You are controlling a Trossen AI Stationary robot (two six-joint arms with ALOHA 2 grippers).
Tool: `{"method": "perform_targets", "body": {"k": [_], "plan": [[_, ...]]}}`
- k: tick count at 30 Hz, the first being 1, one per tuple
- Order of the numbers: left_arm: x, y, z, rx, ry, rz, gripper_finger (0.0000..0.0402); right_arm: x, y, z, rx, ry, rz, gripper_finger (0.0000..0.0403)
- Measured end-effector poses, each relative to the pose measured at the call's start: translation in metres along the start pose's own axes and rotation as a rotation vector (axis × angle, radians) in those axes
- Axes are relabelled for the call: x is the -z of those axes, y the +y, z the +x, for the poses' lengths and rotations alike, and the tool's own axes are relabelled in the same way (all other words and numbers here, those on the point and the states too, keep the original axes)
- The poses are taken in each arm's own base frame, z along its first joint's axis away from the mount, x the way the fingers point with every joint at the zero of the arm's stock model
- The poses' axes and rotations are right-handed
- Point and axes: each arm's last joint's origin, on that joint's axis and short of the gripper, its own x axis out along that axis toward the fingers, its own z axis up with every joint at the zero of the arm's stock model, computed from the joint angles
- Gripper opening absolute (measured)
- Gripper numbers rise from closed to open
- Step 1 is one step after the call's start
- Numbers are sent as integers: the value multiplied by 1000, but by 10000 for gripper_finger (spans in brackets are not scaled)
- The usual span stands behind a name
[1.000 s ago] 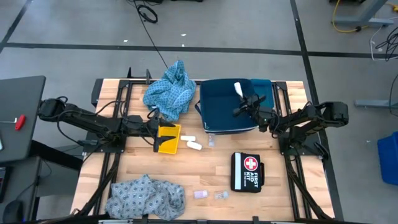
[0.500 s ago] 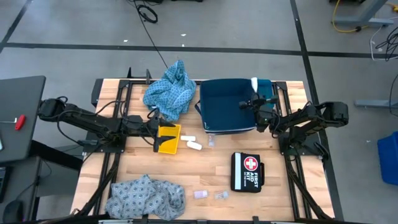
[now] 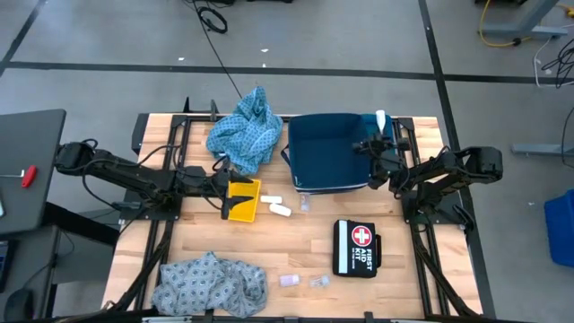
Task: Pick & place medical supplies in basket/bin
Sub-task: Put the bottom white rolled gauze into the blue bin
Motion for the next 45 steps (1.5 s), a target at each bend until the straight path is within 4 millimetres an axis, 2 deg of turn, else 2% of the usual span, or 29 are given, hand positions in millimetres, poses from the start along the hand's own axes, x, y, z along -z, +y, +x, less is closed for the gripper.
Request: {"method": "perform_targets", "body": {"k": [5,19,38,45], "plan": [[0,0,0,3,1,0,260,1,-1,0,31,28,-68,38],[0,0,0,4,1,-3,260,-10,-15,8,59,16,-33,38],[0,-1,0,19,1,-11,260,0,-22,43,184,101,-136,38],[0,-1,0,19,1,-9,260,-5,-27,47,183,56,-80,38]]}}
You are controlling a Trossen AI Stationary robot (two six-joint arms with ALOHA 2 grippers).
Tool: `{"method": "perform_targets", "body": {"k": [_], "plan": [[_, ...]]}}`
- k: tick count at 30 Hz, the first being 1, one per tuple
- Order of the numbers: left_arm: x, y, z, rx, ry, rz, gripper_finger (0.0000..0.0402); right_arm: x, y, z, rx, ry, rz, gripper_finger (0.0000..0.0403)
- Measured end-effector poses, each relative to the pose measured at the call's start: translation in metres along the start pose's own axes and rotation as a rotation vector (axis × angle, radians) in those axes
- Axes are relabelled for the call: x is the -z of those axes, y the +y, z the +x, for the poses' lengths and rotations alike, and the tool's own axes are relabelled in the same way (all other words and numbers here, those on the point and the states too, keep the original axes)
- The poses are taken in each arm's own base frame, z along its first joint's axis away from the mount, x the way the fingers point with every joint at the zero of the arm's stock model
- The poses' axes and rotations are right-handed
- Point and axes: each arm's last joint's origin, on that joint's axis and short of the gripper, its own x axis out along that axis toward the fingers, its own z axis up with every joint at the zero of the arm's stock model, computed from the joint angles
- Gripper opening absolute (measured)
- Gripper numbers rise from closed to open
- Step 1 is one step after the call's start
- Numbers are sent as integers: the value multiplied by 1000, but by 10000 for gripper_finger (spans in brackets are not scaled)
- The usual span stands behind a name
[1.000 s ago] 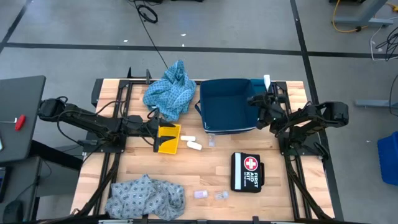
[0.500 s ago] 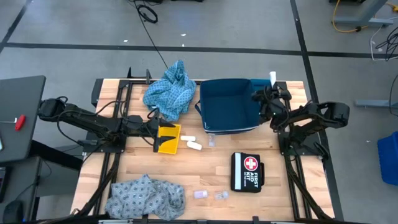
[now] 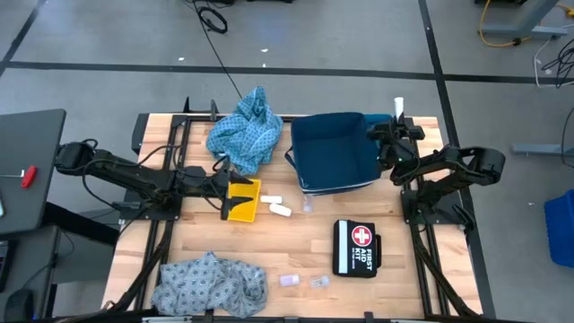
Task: Pick & place medical supplies in basket/bin
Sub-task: Put the bottom white rolled gauze into the blue bin
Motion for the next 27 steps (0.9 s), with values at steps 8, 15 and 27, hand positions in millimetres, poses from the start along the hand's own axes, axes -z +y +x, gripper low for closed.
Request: {"method": "perform_targets", "body": {"k": [8,15,27], "plan": [[0,0,0,0,0,0,260,-8,-1,8,23,7,-52,38],[0,0,0,6,0,0,260,-1,3,21,54,62,-169,38],[0,0,0,6,0,-1,260,6,8,25,58,99,-231,38]]}}
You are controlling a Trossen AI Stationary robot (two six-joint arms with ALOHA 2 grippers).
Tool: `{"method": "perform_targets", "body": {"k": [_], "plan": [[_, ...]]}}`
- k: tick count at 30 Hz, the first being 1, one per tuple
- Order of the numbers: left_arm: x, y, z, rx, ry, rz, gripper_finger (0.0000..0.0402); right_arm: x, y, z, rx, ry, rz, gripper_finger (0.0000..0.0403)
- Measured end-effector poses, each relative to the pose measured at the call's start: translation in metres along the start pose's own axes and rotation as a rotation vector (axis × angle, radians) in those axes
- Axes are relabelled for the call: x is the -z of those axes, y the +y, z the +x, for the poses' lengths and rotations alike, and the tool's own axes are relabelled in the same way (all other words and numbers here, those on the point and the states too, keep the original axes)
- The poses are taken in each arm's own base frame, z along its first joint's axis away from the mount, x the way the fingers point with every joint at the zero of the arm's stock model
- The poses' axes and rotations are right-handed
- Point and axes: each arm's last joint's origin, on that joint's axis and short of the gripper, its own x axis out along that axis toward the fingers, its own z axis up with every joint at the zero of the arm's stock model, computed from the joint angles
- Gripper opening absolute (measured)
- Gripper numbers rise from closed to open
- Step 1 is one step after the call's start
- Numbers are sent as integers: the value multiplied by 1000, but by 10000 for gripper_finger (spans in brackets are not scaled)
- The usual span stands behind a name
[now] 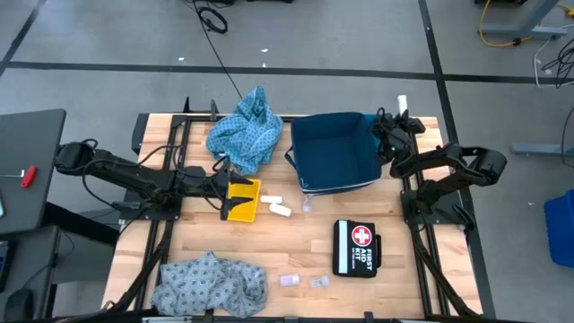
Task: Pick & place medical supplies in basket/bin
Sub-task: Put the bottom white rolled gauze into the blue bin
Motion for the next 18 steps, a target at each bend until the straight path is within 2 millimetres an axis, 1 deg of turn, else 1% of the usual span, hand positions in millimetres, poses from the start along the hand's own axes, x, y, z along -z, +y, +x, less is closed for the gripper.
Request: {"method": "perform_targets", "body": {"k": [4,7,18], "plan": [[0,0,0,0,0,-2,260,1,2,-2,-10,-3,-19,38],[0,0,0,0,0,-2,260,2,5,-2,-19,-1,9,38],[0,0,0,0,0,-2,260,1,13,-16,-145,-102,209,38]]}}
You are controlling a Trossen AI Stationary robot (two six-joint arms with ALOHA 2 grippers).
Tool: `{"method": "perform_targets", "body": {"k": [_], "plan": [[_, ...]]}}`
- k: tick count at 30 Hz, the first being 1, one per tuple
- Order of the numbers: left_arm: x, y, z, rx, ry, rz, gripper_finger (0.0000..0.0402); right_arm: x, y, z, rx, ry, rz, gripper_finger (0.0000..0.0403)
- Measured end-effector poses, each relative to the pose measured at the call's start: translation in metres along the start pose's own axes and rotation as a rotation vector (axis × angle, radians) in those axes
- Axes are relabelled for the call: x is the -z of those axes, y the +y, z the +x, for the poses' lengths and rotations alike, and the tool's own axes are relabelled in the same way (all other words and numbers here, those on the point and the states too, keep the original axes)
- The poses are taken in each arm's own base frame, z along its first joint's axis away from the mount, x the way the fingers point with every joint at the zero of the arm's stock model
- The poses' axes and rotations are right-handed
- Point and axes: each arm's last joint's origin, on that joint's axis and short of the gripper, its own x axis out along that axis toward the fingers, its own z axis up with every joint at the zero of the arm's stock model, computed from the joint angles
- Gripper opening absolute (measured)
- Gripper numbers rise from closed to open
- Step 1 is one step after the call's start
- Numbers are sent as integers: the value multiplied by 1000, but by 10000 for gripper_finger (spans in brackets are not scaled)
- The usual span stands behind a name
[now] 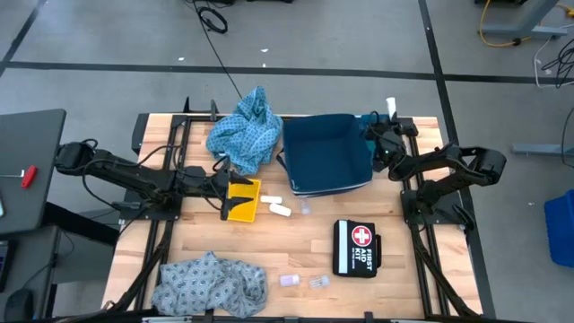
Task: Pick & place medical supplies in basket/bin
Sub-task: Put the bottom white rolled gauze into the blue bin
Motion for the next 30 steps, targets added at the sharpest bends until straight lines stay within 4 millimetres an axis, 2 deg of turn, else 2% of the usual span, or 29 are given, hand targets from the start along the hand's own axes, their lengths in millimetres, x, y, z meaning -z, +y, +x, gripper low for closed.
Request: {"method": "perform_targets", "body": {"k": [12,23,30], "plan": [[0,0,0,1,2,-6,260,21,16,-1,-162,57,221,38],[1,0,0,3,8,-10,260,40,24,-4,-284,154,239,38],[1,0,0,4,8,-10,260,41,24,-4,-297,160,231,39]]}}
